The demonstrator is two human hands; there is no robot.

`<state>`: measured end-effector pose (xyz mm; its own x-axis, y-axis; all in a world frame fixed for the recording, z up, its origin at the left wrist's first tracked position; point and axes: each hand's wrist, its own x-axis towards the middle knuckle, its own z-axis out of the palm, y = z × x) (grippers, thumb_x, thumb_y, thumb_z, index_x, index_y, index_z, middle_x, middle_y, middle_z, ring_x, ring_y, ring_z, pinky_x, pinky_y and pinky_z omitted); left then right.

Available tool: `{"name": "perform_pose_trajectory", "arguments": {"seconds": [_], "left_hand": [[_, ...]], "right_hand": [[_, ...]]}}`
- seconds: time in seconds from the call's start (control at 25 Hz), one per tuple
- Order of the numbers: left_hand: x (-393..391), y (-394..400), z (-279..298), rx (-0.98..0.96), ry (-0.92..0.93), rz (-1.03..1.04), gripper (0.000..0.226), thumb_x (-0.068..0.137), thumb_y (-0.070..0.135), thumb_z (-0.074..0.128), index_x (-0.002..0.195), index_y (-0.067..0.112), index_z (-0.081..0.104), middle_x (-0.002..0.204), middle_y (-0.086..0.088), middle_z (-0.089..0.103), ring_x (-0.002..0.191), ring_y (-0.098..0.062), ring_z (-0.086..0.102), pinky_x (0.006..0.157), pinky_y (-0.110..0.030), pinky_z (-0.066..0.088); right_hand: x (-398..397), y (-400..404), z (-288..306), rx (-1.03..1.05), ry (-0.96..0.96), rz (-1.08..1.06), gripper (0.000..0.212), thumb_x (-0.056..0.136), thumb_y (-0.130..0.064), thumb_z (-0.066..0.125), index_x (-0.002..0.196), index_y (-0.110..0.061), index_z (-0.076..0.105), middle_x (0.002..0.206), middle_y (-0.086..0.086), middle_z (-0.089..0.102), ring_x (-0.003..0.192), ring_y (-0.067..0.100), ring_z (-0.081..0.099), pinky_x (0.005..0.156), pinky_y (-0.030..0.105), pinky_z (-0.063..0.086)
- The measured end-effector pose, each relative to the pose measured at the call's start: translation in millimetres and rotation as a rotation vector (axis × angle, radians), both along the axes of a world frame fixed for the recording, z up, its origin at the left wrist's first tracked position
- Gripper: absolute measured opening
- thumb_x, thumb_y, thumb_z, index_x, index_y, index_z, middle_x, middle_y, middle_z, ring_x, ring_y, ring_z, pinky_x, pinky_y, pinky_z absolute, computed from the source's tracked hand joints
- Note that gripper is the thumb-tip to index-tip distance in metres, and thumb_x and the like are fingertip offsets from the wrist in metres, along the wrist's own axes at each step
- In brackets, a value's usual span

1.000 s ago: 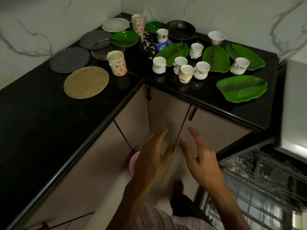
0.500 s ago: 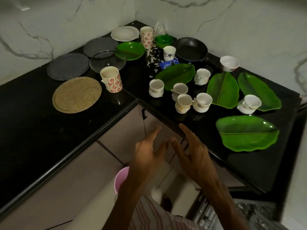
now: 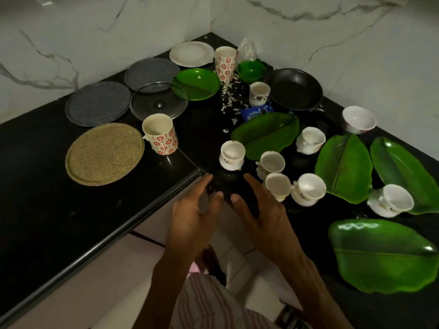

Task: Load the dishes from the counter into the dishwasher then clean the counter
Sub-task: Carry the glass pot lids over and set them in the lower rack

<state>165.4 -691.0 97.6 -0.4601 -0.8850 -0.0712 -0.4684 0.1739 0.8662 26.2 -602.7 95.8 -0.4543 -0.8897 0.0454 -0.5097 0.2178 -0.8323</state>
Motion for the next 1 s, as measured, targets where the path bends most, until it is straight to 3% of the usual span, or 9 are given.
{"name": "perform_pose_trajectory", "arguments": {"seconds": [0.12,0.24,0.4,0.48,0.56,0.68,0.76,1.0], "left_hand": [[-14,-39,8,-0.024,0.02,0.05,0.05,0.095,0.039,0.057,0.142,0.027,0.048,0.143,0.007,0.052,0.131,-0.003,0.045,0.1,-0.009,0.035],[-22,-78,11,-0.033,0.048,0.083,0.048,0.095,0.029,0.06,0.141,0.021,0.051,0.142,0.004,0.053,0.127,0.005,0.043,0.091,0.005,0.03],[-24,-124,5,-0.08,0.054,0.14,0.046,0.094,0.03,0.062,0.138,0.02,0.054,0.138,0.002,0.057,0.125,-0.003,0.051,0.101,-0.012,0.04],[-23,-139,2,-0.086,0.054,0.168,0.045,0.094,0.033,0.063,0.137,0.02,0.056,0.135,0.003,0.06,0.122,-0.002,0.053,0.097,-0.006,0.039],[-25,-153,2,-0.096,0.074,0.208,0.046,0.092,0.038,0.062,0.134,0.019,0.059,0.128,0.003,0.065,0.118,0.001,0.055,0.094,-0.004,0.039],[-28,-168,1,-0.087,0.086,0.294,0.045,0.091,0.04,0.063,0.131,0.02,0.062,0.118,0.002,0.07,0.112,-0.003,0.061,0.094,-0.02,0.048],[-30,-171,0,-0.072,0.113,0.324,0.048,0.088,0.045,0.059,0.13,0.02,0.062,0.116,0.003,0.07,0.111,-0.004,0.062,0.095,-0.028,0.051],[-35,-177,-4,-0.016,0.153,0.304,0.038,0.091,0.034,0.065,0.128,0.023,0.063,0.114,0.011,0.068,0.113,0.003,0.058,0.097,-0.019,0.047]], "right_hand": [[-15,-49,2,-0.02,0.057,0.047,0.065,0.093,-0.06,0.047,0.146,-0.022,0.04,0.141,0.001,0.053,0.128,0.002,0.043,0.104,0.015,0.037],[-23,-98,6,0.027,0.072,0.053,0.068,0.09,-0.064,0.044,0.145,-0.024,0.041,0.136,0.004,0.058,0.125,0.016,0.053,0.096,0.023,0.044],[-32,-164,6,0.081,0.113,0.122,0.06,0.096,-0.049,0.051,0.145,-0.017,0.041,0.142,0.003,0.052,0.13,0.015,0.047,0.1,0.018,0.034],[-36,-198,2,0.105,0.088,0.13,0.056,0.095,-0.044,0.055,0.142,-0.016,0.045,0.137,0.003,0.057,0.127,0.015,0.052,0.098,0.017,0.037],[-41,-239,-6,0.138,-0.032,0.099,0.046,0.094,-0.038,0.06,0.132,-0.015,0.054,0.121,-0.001,0.066,0.113,0.011,0.061,0.09,0.012,0.042],[-48,-296,-24,0.219,-0.462,0.033,0.019,0.094,-0.032,0.061,0.103,-0.015,0.064,0.107,0.008,0.071,0.094,0.018,0.069,0.089,0.033,0.056],[-49,-325,-33,0.277,-0.704,-0.013,0.016,0.096,-0.028,0.06,0.1,-0.013,0.061,0.111,0.017,0.069,0.094,0.025,0.07,0.082,0.034,0.057],[-47,-386,-52,0.366,-0.91,-0.117,0.019,0.096,-0.025,0.059,0.101,-0.006,0.06,0.114,0.021,0.067,0.092,0.027,0.067,0.074,0.031,0.057]]}}
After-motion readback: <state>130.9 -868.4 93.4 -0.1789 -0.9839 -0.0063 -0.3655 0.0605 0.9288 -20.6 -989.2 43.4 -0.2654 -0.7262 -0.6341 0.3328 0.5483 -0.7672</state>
